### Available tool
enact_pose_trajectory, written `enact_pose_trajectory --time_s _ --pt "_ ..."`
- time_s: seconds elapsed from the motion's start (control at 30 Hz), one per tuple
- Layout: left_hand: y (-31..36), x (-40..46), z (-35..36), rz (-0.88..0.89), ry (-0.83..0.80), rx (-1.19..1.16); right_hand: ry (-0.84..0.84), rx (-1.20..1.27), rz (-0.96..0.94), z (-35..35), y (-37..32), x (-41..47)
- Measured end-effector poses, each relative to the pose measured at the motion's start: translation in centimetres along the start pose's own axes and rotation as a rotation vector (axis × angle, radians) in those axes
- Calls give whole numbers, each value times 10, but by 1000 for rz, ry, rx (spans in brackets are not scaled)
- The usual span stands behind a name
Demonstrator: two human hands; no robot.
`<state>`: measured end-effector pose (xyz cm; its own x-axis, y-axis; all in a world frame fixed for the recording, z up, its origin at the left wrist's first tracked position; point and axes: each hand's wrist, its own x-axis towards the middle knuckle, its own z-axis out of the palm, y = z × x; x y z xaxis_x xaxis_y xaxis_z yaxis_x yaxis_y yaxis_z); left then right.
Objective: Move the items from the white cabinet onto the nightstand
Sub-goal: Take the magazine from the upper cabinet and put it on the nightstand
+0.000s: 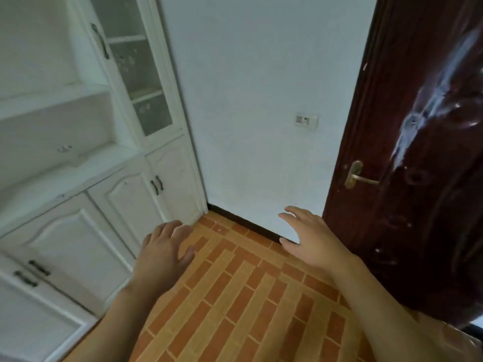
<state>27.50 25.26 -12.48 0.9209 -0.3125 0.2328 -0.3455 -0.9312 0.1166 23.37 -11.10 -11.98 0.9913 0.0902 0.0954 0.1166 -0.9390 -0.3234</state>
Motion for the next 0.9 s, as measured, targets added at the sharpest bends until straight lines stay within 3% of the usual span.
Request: enact_pose_trajectory --time_s 0.23,0.47,0.9 --pt "-120 8 -17 -160 37 41 -13 28 -139 24 -102 108" --pt "-244 33 -42 -201 53 40 1 29 -223 44 -217 201" --pt "-458 29 -152 -380 190 125 -31 -7 -534 66 -454 360"
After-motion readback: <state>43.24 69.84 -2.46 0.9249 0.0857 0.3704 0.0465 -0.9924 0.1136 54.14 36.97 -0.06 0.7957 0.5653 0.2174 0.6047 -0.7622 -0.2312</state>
